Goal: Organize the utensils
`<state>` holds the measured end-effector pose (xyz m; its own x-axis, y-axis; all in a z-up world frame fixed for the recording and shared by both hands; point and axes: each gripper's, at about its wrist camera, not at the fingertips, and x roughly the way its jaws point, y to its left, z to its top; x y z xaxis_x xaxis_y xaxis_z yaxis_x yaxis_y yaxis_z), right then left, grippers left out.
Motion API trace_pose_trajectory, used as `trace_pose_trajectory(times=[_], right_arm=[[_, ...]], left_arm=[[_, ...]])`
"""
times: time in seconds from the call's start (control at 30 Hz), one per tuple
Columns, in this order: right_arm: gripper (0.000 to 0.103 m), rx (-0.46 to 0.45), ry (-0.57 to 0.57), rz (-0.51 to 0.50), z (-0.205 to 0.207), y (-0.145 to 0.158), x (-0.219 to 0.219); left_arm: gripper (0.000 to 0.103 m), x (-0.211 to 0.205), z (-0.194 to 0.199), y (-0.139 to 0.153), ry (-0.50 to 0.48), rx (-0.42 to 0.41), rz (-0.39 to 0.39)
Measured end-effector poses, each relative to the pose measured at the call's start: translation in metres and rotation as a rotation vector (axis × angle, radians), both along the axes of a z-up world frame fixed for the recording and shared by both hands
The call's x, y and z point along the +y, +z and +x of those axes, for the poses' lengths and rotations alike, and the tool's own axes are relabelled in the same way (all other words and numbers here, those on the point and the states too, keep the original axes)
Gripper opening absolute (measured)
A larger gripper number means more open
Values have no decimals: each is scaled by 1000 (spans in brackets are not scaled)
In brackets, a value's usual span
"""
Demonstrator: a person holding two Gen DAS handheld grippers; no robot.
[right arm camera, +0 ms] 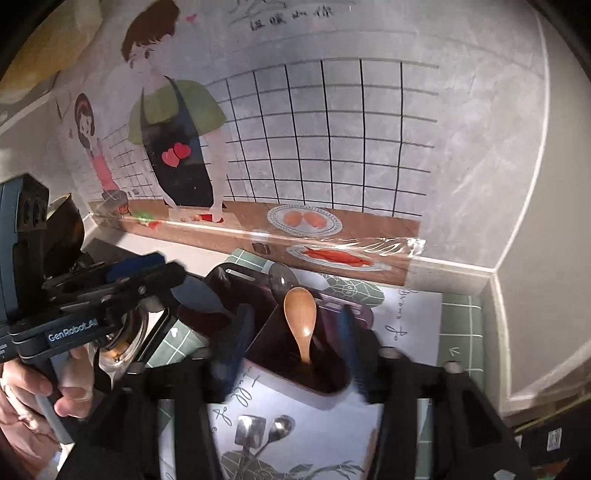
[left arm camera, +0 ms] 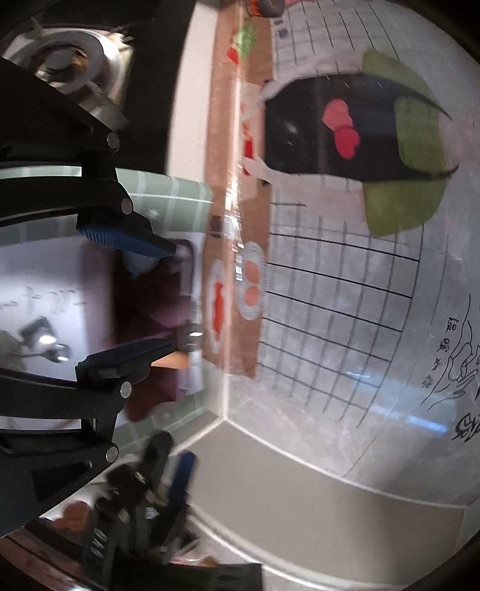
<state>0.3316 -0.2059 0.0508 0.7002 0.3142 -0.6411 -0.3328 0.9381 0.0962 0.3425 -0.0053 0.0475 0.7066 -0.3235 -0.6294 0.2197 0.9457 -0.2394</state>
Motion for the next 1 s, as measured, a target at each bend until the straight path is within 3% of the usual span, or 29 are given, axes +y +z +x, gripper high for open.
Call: trace_pose_trajectory(times=[0.03, 0.2, 0.3, 0.53, 0.7, 0.83, 1.0], right_arm=[[65, -16, -2, -1, -8, 1, -1], [68, -54, -50, -26, -53, -2, -4], [85, -35, -88, -32, -79, -11, -8], [87, 25, -211, -114, -133, -48, -17], [90, 12, -270, -238, -160, -70, -22], [91, 36, -271, -267, -170, -81, -28], [91, 65, -292, -237, -174, -86, -41]], left_arm=[[49, 2, -7, -2, -3, 6, 9], [53, 13, -58, -28, -33, 63, 53], [53, 11, -78, -44, -91, 103, 66], [53, -30, -119, -90, -341, 193, 181], [53, -59, -145, -107, -519, 222, 166], [51, -85, -159, -112, -591, 199, 250], [51, -100, -153, -120, -587, 253, 235]])
